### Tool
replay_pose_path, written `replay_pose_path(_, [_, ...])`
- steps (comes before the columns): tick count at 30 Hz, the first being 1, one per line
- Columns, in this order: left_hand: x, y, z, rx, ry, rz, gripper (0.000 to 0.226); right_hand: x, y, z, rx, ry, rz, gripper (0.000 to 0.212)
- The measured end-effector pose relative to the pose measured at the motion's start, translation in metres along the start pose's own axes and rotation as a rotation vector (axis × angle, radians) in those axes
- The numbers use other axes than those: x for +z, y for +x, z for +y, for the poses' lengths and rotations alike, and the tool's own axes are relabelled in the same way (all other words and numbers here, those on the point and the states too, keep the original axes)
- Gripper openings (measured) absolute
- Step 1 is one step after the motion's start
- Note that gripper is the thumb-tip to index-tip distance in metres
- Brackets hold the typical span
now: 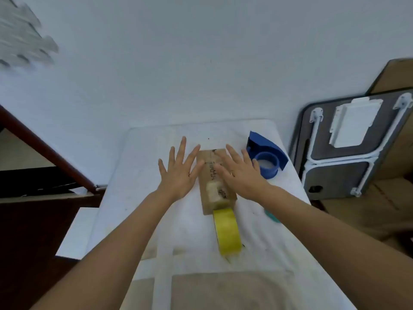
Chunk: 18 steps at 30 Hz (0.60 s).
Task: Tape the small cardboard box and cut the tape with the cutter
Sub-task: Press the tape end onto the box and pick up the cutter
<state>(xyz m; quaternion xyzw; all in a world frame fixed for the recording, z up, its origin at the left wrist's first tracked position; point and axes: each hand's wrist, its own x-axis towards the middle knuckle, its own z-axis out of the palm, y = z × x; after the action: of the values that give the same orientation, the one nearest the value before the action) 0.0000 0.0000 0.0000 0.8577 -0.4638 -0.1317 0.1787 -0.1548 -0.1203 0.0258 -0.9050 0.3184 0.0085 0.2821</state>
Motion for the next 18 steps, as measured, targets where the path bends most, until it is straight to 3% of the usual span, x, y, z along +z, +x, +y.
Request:
replay_pose_path(8, [0.034,-0.033,-0.012,0.01,-0.097,0.272,0.062,0.043,-0.016,0.027,-0.132,0.051,0.195,0.06])
replay_pose_path(13, [0.044,-0.084,0.006,0.044,-0.127,0.288,0.054,0.053,-0.064,0.036,-0.134,0.133,0.218,0.058])
replay_pose_path(18, [0.051,-0.112,0.015,0.102,-0.136,0.259,0.045,0.047,-0.103,0.048,-0.178,0.147,0.247,0.043])
